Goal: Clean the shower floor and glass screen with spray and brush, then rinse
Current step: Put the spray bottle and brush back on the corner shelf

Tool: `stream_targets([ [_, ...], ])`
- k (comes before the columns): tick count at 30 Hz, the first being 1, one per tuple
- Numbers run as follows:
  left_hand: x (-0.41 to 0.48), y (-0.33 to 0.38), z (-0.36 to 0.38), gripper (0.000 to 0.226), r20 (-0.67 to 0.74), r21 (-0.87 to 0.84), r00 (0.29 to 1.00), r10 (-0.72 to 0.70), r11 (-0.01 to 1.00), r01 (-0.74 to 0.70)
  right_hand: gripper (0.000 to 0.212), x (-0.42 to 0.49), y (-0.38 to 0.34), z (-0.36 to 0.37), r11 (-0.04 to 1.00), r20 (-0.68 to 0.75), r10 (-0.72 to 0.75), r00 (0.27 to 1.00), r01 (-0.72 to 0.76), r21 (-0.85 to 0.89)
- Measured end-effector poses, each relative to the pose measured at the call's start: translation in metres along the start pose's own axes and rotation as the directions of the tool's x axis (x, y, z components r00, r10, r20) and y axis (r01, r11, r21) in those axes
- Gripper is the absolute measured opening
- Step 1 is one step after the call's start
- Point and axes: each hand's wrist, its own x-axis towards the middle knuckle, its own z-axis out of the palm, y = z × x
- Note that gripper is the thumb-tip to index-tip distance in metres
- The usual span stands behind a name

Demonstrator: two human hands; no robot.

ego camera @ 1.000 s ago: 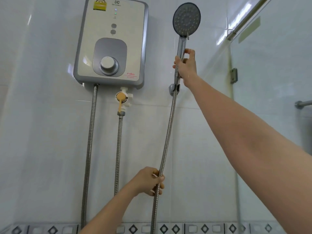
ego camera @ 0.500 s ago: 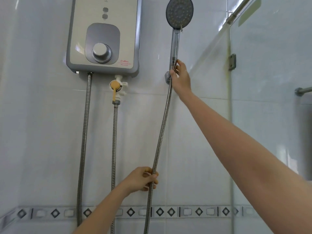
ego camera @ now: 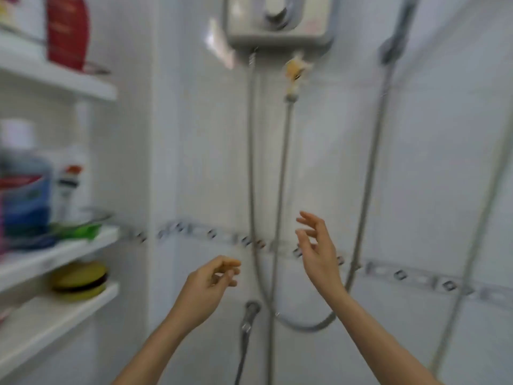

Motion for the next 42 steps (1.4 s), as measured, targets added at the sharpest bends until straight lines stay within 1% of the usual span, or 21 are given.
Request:
stream_targets([
  [2, -0.064, -0.022, -0.033, 0.020, -0.058, 0.026, 0.995, -0.080, 0.996, 0.082, 0.030, -0.068, 0.011, 0.039, 0.990, 0.146, 0.124, 0.981, -0.132, 0.044],
  [4, -0.132, -0.047, -0.065, 0.019, -0.122, 0.043, 0.974, -0.190, 0.980, 0.196, 0.031, -0.138, 0.014, 0.080, 0.962, 0.296, 0.248, 0.923, -0.271, 0.040],
  [7, -0.236, -0.080, -0.113, 0.019, -0.238, 0.013, 0.898, -0.370, 0.923, 0.384, 0.030, -0.243, 0.008, 0.143, 0.919, 0.529, 0.359, 0.769, -0.389, -0.057],
  [10, -0.338, -0.120, -0.147, 0.020, -0.329, -0.019, 0.794, -0.511, 0.845, 0.535, 0.023, -0.341, -0.003, 0.195, 0.883, 0.674, 0.407, 0.617, -0.455, -0.117],
  [11, -0.361, -0.131, -0.152, 0.020, -0.349, -0.039, 0.759, -0.549, 0.818, 0.574, 0.021, -0.361, -0.006, 0.205, 0.880, 0.698, 0.412, 0.586, -0.454, -0.138],
  [14, -0.487, -0.182, -0.169, 0.021, -0.478, -0.159, 0.498, -0.724, 0.628, 0.761, 0.019, -0.472, -0.018, 0.257, 0.857, 0.839, 0.420, 0.346, -0.455, -0.241],
  [16, -0.557, -0.212, -0.165, 0.024, -0.503, -0.182, 0.344, -0.793, 0.486, 0.855, 0.021, -0.534, -0.018, 0.279, 0.855, 0.877, 0.414, 0.244, -0.434, -0.284],
  [18, -0.613, -0.241, -0.159, 0.030, -0.513, -0.177, 0.206, -0.833, 0.337, 0.925, 0.011, -0.586, -0.018, 0.299, 0.866, 0.901, 0.405, 0.156, -0.383, -0.323],
  [21, -0.690, -0.295, -0.146, 0.033, -0.504, -0.287, -0.003, -0.864, 0.165, 0.944, 0.015, -0.658, -0.012, 0.336, 0.887, 0.921, 0.389, -0.003, -0.270, -0.375],
  [25, -0.772, -0.383, -0.131, 0.049, -0.452, -0.416, -0.213, -0.866, -0.006, 0.910, 0.024, -0.760, 0.026, 0.392, 0.913, 0.915, 0.342, -0.215, -0.154, -0.378],
  [28, -0.818, -0.450, -0.122, 0.059, -0.437, -0.487, -0.268, -0.859, -0.025, 0.873, 0.037, -0.835, 0.059, 0.433, 0.925, 0.885, 0.325, -0.333, -0.082, -0.370],
  [31, -0.861, -0.520, -0.108, 0.070, -0.460, -0.541, -0.289, -0.840, 0.006, 0.841, 0.051, -0.904, 0.085, 0.475, 0.936, 0.866, 0.311, -0.392, -0.034, -0.351],
  [33, -0.882, -0.559, -0.103, 0.081, -0.475, -0.550, -0.285, -0.833, 0.029, 0.835, 0.058, -0.944, 0.096, 0.502, 0.946, 0.875, 0.287, -0.391, -0.029, -0.323],
  [35, -0.905, -0.601, -0.096, 0.080, -0.519, -0.562, -0.263, -0.813, 0.092, 0.822, 0.061, -0.987, 0.109, 0.530, 0.952, 0.890, 0.284, -0.357, -0.005, -0.305],
  [36, -0.909, -0.612, -0.099, 0.075, -0.532, -0.573, -0.254, -0.808, 0.123, 0.810, 0.057, -0.996, 0.108, 0.542, 0.961, 0.903, 0.275, -0.331, 0.074, -0.266],
  [37, -0.916, -0.628, -0.098, 0.068, -0.553, -0.580, -0.242, -0.797, 0.160, 0.798, 0.047, -1.008, 0.109, 0.552, 0.964, 0.933, 0.202, -0.297, 0.230, -0.136],
  [38, -0.920, -0.640, -0.099, 0.059, -0.580, -0.569, -0.226, -0.783, 0.191, 0.800, 0.036, -1.017, 0.108, 0.561, 0.913, 0.957, 0.055, -0.284, 0.401, 0.067],
  [39, -0.924, -0.653, -0.100, 0.053, -0.601, -0.561, -0.209, -0.771, 0.221, 0.798, 0.027, -1.026, 0.108, 0.567, 0.783, 0.937, -0.142, -0.319, 0.544, 0.303],
  [40, -0.929, -0.668, -0.099, 0.052, -0.622, -0.550, -0.200, -0.757, 0.240, 0.800, 0.019, -1.036, 0.111, 0.573, 0.605, 0.866, -0.307, -0.394, 0.622, 0.497],
  [41, -0.933, -0.679, -0.099, 0.053, -0.640, -0.534, -0.198, -0.742, 0.245, 0.809, 0.015, -1.044, 0.113, 0.578, 0.420, 0.777, -0.402, -0.485, 0.656, 0.627],
  [42, -0.933, -0.685, -0.099, 0.054, -0.648, -0.530, -0.213, -0.732, 0.232, 0.816, 0.015, -1.052, 0.116, 0.583, 0.244, 0.694, -0.431, -0.577, 0.665, 0.706],
])
